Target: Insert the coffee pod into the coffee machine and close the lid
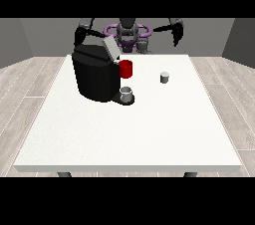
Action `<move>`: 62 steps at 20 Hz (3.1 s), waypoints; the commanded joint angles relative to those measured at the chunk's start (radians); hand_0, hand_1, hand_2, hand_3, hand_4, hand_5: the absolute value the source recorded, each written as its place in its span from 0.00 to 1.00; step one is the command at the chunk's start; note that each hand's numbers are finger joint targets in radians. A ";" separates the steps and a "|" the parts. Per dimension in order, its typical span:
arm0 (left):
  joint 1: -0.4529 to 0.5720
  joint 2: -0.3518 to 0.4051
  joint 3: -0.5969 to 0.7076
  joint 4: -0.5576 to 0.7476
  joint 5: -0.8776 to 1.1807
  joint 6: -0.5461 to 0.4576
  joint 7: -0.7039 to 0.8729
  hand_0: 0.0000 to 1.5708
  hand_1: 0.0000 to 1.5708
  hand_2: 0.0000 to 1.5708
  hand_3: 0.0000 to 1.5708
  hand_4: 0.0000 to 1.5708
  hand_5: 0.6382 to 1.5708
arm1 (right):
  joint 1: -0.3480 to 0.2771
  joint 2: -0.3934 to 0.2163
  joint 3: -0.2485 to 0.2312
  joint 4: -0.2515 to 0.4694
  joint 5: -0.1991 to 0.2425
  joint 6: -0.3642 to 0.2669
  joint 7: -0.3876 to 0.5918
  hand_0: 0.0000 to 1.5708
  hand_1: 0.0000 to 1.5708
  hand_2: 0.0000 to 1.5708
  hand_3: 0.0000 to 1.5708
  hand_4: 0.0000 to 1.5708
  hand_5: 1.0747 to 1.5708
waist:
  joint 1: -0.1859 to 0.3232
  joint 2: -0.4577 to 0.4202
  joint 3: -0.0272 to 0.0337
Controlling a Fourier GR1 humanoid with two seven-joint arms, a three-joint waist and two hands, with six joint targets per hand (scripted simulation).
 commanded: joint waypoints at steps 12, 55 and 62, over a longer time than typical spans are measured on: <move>-0.318 0.208 0.105 0.292 -0.140 -0.081 0.077 0.00 0.00 0.00 0.00 0.00 1.00 | -0.153 0.072 0.068 -0.030 0.053 -0.044 0.077 0.00 0.00 0.00 0.00 0.00 1.00 | -0.138 0.167 0.0015; -0.604 0.145 -0.075 0.923 -0.747 0.152 -0.084 0.66 0.66 0.71 0.64 0.25 1.00 | -0.248 0.061 0.063 0.207 0.107 -0.052 0.085 0.00 0.00 0.00 0.00 0.00 1.00 | -0.166 0.181 0.0013; -0.686 0.080 -0.036 0.844 -0.680 0.084 -0.120 0.91 0.91 0.91 0.86 0.31 1.00 | -0.304 0.028 -0.021 0.353 0.080 -0.059 0.016 0.00 0.00 0.00 0.00 0.00 1.00 | -0.110 0.174 0.0019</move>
